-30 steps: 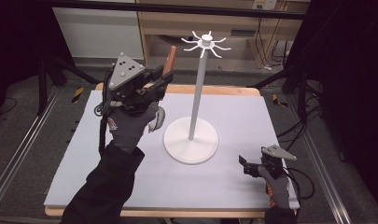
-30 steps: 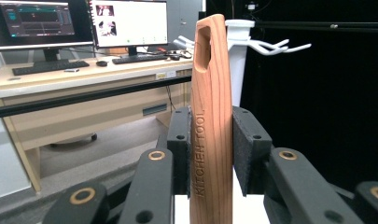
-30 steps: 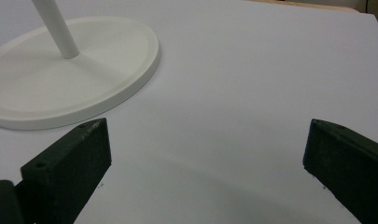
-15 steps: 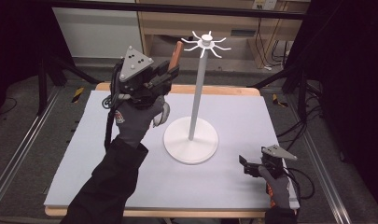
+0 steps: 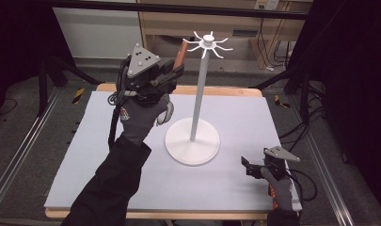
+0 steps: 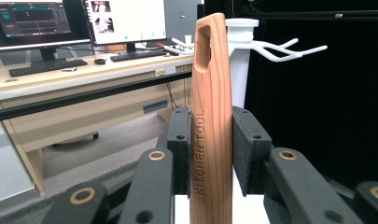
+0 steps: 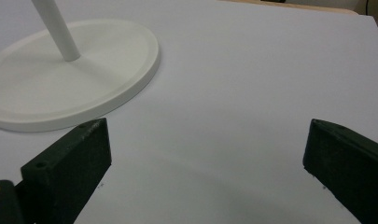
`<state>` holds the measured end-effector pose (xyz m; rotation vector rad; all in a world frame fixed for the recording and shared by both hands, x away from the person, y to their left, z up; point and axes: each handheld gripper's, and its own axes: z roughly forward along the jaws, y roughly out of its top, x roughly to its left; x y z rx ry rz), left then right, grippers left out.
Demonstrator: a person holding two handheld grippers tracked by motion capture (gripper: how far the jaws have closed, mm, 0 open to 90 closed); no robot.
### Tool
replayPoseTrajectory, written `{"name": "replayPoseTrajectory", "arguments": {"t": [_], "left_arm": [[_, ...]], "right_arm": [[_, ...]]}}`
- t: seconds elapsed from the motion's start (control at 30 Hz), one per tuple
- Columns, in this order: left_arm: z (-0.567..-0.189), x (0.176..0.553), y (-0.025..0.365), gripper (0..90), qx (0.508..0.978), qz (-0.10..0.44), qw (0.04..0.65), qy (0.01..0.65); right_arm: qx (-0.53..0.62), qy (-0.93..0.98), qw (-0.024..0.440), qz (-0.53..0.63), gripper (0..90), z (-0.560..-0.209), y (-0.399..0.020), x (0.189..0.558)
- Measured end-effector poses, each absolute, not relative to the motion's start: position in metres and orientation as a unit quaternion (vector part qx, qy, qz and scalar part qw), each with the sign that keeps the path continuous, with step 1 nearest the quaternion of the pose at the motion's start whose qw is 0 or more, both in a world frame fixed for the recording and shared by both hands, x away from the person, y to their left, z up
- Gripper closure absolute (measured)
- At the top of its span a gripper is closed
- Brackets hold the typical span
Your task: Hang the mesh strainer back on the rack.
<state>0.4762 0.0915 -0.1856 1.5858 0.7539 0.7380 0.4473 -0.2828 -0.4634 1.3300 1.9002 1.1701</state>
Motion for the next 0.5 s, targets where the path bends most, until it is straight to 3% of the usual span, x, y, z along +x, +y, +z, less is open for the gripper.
{"name": "replayPoseTrajectory", "arguments": {"t": [0.5], "left_arm": [[-0.1886, 0.4825, 0.0819, 70.1, 0.685, 0.315, 0.574, 0.32]], "right_arm": [[0.493, 0.704, 0.268, 0.435, 1.4, -0.4629, -0.2833, 0.4471]]}}
